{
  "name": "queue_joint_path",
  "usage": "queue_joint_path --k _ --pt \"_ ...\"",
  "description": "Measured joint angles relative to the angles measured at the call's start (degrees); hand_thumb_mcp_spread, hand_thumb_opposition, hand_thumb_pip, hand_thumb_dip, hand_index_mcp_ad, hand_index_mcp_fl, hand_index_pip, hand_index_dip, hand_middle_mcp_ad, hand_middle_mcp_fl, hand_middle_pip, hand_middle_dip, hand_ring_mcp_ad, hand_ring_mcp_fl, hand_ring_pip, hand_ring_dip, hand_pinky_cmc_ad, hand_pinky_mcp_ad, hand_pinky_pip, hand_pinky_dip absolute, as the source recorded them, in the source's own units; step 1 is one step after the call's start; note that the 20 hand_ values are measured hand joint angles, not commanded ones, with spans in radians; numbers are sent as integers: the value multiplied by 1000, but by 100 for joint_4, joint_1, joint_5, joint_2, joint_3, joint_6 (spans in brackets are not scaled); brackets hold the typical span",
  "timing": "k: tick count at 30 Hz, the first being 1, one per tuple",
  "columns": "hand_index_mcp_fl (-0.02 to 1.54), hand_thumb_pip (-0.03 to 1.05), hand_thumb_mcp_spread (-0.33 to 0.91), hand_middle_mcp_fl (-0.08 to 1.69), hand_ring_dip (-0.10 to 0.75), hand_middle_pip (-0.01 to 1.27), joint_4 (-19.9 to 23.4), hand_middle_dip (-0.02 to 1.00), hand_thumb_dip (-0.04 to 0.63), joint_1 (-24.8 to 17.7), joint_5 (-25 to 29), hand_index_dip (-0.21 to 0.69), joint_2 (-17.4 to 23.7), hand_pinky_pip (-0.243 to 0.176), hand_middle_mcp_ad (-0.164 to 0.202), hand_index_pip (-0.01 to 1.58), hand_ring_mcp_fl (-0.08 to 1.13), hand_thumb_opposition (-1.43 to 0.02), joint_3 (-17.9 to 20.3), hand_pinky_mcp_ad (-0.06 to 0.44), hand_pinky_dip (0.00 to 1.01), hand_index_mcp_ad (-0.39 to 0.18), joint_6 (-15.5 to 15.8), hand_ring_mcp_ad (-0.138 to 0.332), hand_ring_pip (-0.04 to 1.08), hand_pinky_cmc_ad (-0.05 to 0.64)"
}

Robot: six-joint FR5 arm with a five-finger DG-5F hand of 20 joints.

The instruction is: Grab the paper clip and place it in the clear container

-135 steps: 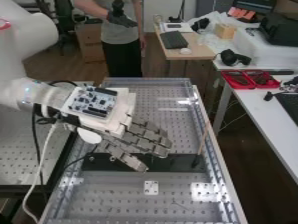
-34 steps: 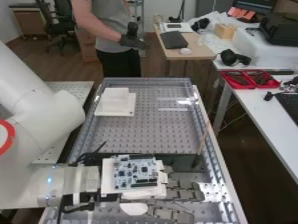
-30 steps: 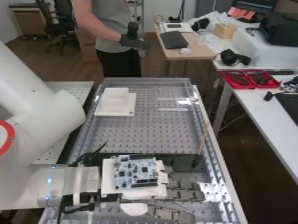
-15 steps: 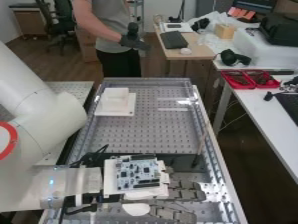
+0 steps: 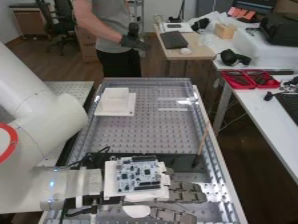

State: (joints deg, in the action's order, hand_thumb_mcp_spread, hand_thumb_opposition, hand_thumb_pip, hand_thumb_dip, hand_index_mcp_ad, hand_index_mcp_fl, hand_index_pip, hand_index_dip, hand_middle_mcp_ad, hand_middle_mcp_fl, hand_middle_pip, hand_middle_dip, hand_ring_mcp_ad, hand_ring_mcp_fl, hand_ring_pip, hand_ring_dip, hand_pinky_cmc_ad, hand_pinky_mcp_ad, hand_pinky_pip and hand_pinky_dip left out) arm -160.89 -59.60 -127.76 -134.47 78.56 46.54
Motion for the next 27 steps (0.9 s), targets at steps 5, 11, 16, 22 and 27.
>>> queue_joint_path --k 5,11,16,22,27 --pt "365 545 476 113 56 134 -6 173 279 -1 0 148 -7 -26 77 1304 -3 -827 -5 230 188 -120 -21 45 101 291" --pt "428 545 492 113 58 134 -3 173 279 -1 1 148 -8 -26 80 1330 0 -831 -1 230 192 -138 -28 45 99 291" --pt "443 536 510 120 58 134 7 173 279 0 4 148 -14 -26 80 1349 0 -846 1 230 188 -154 -52 45 99 291" --pt "459 536 525 120 58 134 -10 171 279 0 5 148 -33 -26 79 1361 2 -852 -14 230 188 -154 -62 45 101 291" --pt "456 536 524 113 58 134 -16 171 279 0 2 148 -42 -26 80 1370 14 -860 -27 230 188 -154 -58 49 99 295"
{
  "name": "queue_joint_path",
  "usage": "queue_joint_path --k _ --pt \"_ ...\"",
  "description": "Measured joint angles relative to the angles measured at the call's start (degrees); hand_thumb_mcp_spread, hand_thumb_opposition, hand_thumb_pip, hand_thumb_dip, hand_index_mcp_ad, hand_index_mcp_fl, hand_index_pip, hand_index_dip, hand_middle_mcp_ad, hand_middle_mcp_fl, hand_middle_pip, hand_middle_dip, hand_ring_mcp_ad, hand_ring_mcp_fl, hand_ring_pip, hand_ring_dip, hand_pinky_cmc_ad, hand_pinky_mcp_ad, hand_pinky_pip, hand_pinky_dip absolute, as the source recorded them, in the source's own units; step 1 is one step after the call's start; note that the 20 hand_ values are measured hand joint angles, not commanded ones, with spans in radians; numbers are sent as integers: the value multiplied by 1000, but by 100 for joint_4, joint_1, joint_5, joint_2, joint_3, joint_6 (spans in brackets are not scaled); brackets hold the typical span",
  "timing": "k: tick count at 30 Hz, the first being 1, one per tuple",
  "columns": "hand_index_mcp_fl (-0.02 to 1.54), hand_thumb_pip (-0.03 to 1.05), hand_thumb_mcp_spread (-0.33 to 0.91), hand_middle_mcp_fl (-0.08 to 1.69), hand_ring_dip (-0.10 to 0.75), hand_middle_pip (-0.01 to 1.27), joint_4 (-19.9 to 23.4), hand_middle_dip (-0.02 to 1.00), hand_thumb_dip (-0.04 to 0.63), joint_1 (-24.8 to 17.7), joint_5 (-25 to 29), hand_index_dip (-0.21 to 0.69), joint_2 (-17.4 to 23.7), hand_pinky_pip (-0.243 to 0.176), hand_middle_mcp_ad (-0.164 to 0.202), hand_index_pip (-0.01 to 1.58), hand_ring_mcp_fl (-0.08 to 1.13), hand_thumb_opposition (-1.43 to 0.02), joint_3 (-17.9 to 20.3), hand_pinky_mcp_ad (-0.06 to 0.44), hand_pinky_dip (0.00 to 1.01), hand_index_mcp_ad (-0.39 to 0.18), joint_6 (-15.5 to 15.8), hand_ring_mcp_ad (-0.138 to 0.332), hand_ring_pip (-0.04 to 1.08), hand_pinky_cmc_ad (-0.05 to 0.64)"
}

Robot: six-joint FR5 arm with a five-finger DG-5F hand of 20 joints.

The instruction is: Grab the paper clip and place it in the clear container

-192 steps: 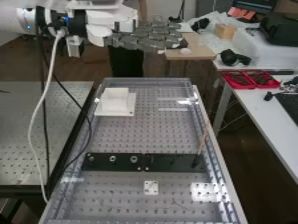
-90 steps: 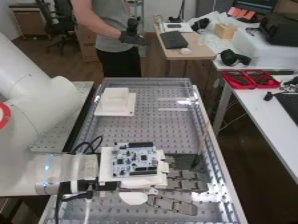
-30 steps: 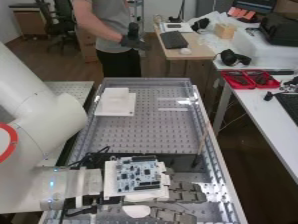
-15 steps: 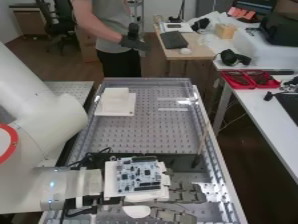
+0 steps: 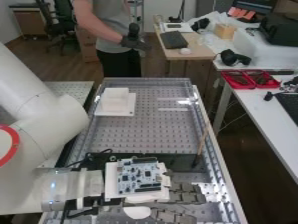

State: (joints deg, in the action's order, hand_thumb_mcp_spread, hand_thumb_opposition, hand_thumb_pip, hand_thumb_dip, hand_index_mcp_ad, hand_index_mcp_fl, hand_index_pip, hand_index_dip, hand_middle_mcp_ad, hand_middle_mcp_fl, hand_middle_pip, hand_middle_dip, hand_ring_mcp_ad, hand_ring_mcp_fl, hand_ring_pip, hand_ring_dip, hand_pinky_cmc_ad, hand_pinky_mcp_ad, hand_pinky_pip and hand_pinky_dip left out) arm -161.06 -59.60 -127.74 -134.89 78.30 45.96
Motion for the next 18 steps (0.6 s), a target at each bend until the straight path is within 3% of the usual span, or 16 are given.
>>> queue_joint_path --k 18 --pt "405 529 515 115 58 134 -54 171 279 -13 -100 148 -25 -26 80 1272 14 -855 -91 229 188 -154 14 49 101 295"
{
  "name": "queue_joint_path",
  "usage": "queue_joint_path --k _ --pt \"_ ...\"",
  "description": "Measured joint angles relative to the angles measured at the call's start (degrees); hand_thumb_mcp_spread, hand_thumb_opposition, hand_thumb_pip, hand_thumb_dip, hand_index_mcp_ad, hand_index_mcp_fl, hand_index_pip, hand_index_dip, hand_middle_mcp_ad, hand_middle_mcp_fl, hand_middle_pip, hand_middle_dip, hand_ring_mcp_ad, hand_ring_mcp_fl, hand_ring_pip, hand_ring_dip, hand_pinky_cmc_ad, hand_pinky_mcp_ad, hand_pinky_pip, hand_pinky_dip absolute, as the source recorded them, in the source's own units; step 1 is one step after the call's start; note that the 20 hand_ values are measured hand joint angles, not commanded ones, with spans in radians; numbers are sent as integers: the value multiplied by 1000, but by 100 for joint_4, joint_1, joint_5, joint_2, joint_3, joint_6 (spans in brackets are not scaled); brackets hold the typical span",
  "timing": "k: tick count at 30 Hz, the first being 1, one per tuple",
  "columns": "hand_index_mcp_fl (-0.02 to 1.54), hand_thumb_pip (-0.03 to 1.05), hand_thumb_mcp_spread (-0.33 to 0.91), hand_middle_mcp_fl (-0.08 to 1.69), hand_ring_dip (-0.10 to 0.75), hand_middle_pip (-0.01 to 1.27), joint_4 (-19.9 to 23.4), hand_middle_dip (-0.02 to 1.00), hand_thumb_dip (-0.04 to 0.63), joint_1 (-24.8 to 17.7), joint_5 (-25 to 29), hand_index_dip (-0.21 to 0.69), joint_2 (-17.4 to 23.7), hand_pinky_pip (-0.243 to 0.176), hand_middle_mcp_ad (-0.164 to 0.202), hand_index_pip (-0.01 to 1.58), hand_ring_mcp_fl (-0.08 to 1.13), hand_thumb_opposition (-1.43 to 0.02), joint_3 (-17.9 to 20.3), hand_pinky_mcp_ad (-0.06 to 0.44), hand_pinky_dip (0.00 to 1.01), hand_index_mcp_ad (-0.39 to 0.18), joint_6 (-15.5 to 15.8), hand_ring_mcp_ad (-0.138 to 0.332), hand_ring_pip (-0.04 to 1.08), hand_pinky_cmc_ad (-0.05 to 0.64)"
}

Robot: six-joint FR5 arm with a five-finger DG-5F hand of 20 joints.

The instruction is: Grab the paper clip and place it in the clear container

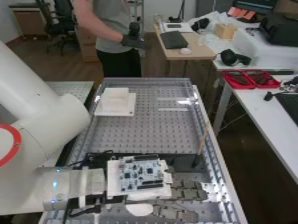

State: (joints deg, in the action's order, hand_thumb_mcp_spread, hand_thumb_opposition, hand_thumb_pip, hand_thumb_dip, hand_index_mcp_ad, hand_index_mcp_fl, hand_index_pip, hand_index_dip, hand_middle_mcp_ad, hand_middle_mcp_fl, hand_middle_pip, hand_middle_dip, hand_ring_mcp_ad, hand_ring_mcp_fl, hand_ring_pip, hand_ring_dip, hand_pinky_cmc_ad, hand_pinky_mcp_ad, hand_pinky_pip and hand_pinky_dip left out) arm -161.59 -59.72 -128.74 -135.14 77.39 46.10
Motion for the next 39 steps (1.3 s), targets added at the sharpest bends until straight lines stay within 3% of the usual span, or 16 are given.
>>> queue_joint_path --k 12,17,28,33,39 --pt "403 531 517 115 58 134 -13 175 279 14 -42 138 8 -26 77 1276 14 -855 -20 220 192 -154 39 49 101 291" --pt "518 531 522 122 58 134 22 171 279 12 -50 127 2 -26 77 1375 12 -860 -2 220 188 -168 10 49 101 291" --pt "552 527 532 138 58 134 89 175 278 13 -44 124 11 -26 80 1405 12 -892 48 220 188 -168 -59 49 99 291" --pt "606 525 534 138 58 138 203 175 278 18 -57 124 53 -26 77 1379 12 -897 106 220 188 -168 -175 49 99 291" --pt "695 497 552 190 54 134 490 175 278 27 -56 126 245 -26 77 1292 31 -909 271 220 192 -169 -543 49 101 295"
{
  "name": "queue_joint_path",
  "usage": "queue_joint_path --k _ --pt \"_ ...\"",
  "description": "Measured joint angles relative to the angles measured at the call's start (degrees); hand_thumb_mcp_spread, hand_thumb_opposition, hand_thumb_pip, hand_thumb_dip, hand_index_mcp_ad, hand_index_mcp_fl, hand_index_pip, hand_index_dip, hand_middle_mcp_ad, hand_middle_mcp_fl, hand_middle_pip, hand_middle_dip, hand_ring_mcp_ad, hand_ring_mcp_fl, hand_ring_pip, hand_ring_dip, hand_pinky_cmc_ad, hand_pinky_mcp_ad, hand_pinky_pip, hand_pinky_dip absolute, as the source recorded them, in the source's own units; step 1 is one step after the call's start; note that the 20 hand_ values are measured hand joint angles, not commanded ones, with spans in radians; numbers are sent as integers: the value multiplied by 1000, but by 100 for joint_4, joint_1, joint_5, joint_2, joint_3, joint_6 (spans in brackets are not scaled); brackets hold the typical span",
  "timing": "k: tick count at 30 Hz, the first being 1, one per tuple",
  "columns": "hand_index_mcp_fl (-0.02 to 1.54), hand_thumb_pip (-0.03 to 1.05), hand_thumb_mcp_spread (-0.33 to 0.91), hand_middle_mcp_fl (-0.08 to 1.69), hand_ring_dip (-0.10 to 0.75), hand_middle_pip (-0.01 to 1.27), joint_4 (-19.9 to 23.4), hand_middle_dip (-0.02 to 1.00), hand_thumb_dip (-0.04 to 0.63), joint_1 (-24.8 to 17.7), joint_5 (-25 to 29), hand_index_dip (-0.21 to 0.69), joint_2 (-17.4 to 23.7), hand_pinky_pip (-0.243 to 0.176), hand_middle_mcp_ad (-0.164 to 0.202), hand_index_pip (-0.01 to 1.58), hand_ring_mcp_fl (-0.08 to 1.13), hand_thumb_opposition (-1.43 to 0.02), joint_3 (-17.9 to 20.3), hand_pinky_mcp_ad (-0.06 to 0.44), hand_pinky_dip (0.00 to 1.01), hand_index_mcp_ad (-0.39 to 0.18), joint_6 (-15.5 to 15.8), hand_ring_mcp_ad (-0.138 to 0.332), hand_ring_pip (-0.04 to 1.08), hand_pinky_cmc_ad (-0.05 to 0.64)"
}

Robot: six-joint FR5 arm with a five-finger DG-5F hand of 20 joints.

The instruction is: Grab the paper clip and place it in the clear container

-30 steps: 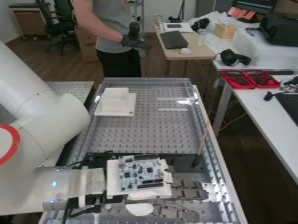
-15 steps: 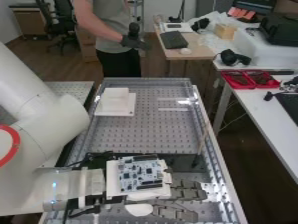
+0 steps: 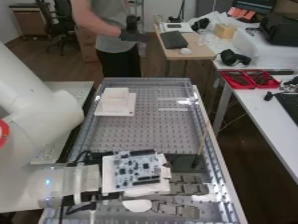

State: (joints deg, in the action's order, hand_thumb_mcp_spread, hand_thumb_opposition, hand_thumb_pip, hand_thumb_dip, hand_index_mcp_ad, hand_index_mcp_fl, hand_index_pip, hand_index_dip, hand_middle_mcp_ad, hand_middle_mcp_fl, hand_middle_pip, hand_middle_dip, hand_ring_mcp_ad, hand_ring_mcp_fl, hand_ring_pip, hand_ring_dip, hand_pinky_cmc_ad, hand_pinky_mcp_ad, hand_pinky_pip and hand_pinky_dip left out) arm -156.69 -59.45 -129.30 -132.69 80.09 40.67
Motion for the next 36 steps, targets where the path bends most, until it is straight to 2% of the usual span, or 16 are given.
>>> queue_joint_path --k 6,12,17,23,29,36 --pt "733 496 546 197 54 138 518 171 265 -37 -9 126 435 -26 77 1248 33 -911 412 220 192 -169 -421 49 103 312" --pt "759 496 552 204 58 138 1194 175 267 -261 -5 126 1078 -28 79 1232 33 -923 1116 220 192 -166 -931 51 106 314" --pt "771 496 546 213 58 138 1617 175 265 -669 109 124 1631 -24 75 1197 33 -929 1707 220 192 -169 -1303 52 106 314" --pt "771 496 546 213 56 134 1908 175 265 -1249 405 126 2056 -28 79 1197 33 -929 2199 220 188 -169 -1581 54 108 314" --pt "792 496 552 215 56 134 1946 175 267 -1908 732 140 2247 -12 79 1187 33 -937 2373 220 190 -169 -1716 54 108 316" --pt "801 496 552 213 56 138 1902 175 265 -2587 1164 147 2168 -12 77 1159 33 -937 2280 223 192 -166 -1770 54 108 312"
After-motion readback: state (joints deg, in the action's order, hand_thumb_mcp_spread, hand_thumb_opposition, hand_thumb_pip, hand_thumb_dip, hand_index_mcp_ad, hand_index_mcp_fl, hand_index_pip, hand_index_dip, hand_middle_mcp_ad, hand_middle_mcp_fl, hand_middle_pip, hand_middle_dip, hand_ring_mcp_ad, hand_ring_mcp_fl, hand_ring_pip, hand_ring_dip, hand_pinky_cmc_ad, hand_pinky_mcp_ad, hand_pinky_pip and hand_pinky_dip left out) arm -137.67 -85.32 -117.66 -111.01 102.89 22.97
